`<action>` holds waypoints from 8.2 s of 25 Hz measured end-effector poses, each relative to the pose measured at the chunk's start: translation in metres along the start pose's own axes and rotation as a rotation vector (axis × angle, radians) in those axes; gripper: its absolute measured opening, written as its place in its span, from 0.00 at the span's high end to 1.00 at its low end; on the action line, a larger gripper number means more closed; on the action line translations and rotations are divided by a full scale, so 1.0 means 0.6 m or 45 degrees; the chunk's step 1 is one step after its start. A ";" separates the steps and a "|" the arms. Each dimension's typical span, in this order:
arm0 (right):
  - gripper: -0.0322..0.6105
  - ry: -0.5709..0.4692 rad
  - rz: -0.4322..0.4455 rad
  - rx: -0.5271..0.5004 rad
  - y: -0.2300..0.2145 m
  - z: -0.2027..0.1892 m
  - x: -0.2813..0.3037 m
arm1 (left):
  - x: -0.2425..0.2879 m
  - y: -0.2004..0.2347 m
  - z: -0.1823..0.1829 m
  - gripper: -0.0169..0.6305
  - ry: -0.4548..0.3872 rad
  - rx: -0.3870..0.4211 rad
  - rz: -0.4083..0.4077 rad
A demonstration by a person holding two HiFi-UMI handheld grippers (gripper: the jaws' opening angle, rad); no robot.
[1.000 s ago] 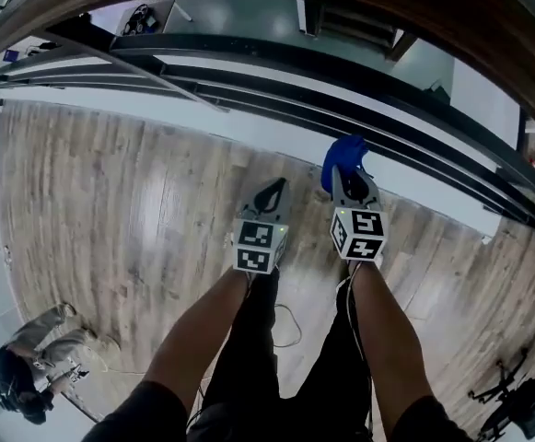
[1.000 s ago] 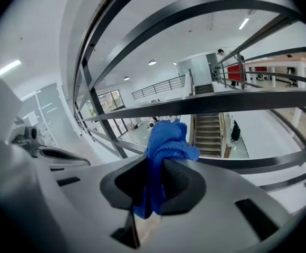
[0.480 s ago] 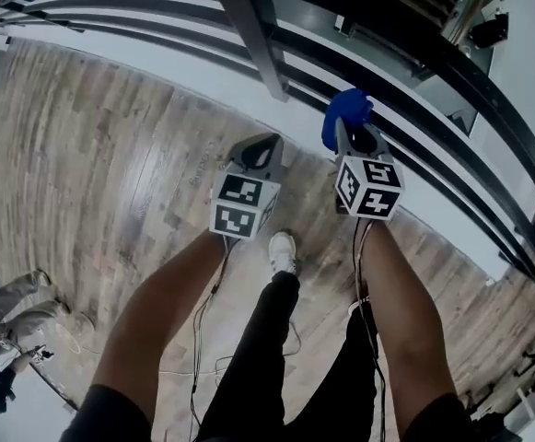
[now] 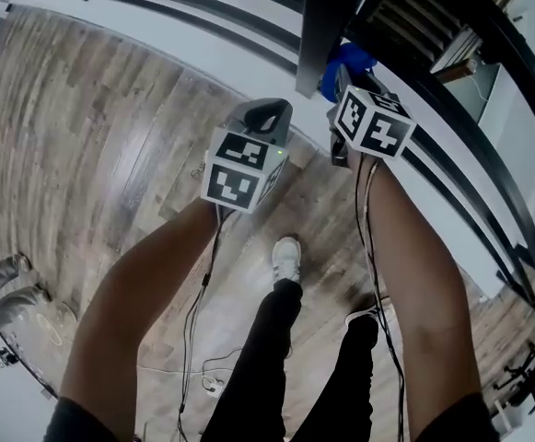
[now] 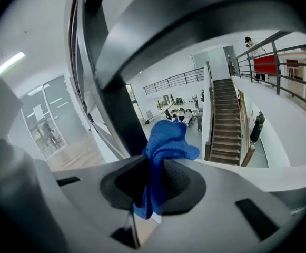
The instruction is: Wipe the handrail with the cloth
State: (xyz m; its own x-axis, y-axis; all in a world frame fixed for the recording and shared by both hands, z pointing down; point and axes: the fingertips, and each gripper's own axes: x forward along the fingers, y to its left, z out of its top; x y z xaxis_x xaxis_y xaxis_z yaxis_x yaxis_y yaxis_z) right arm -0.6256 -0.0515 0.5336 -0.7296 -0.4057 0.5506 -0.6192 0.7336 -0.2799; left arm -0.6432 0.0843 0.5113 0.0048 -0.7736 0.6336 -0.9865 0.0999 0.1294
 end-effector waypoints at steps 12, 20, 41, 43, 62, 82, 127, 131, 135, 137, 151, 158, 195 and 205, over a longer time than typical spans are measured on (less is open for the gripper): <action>0.84 0.138 -0.135 -0.102 -0.044 -0.039 0.014 | 0.003 -0.003 -0.015 0.96 0.002 -0.044 0.025; 0.84 0.162 -0.188 -0.120 -0.123 -0.065 -0.067 | 0.041 -0.092 -0.027 0.96 0.045 -0.037 -0.020; 0.84 0.155 -0.340 0.066 -0.472 -0.152 -0.364 | 0.181 -0.483 0.027 0.96 0.091 0.068 -0.214; 0.84 0.150 -0.360 0.089 -0.509 -0.162 -0.398 | 0.189 -0.531 0.033 0.96 0.087 0.105 -0.233; 0.84 0.085 -0.556 0.238 -0.886 -0.274 -0.743 | 0.286 -1.007 0.010 0.96 0.134 0.291 -0.453; 0.84 0.165 -0.753 0.314 -1.269 -0.389 -1.108 | 0.359 -1.508 -0.007 0.96 0.164 0.378 -0.686; 0.84 0.188 -0.313 0.188 -0.646 -0.453 -0.529 | 0.220 -0.538 -0.230 0.96 0.285 -0.042 -0.089; 0.84 0.166 -0.217 0.214 -0.503 -0.400 -0.364 | 0.203 -0.342 -0.202 0.96 0.214 -0.214 0.026; 0.84 0.166 -0.120 0.135 -0.362 -0.358 -0.212 | 0.200 -0.190 -0.190 0.96 0.173 -0.303 0.050; 0.84 0.169 -0.065 0.096 -0.298 -0.342 -0.144 | 0.194 -0.116 -0.189 0.96 0.160 -0.400 0.086; 0.84 0.206 -0.058 0.046 -0.096 -0.257 0.168 | 0.084 0.157 -0.233 0.96 0.198 -0.275 0.186; 0.84 0.275 -0.153 0.075 -0.127 -0.285 0.185 | 0.071 0.147 -0.265 0.96 0.212 -0.208 0.193; 0.84 0.320 -0.378 0.061 -0.651 -0.439 -0.277 | 0.302 -0.462 -0.253 0.96 0.301 0.081 -0.121; 0.84 0.332 -0.428 0.053 -0.832 -0.480 -0.432 | 0.357 -0.643 -0.241 0.96 0.325 0.197 -0.195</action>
State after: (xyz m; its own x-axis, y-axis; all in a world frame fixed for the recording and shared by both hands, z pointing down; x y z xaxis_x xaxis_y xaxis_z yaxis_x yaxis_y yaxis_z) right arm -0.0436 -0.1552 0.7572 -0.3908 -0.4631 0.7955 -0.8250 0.5595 -0.0796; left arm -0.2381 -0.0295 0.7073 0.1762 -0.5885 0.7891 -0.9843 -0.1167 0.1328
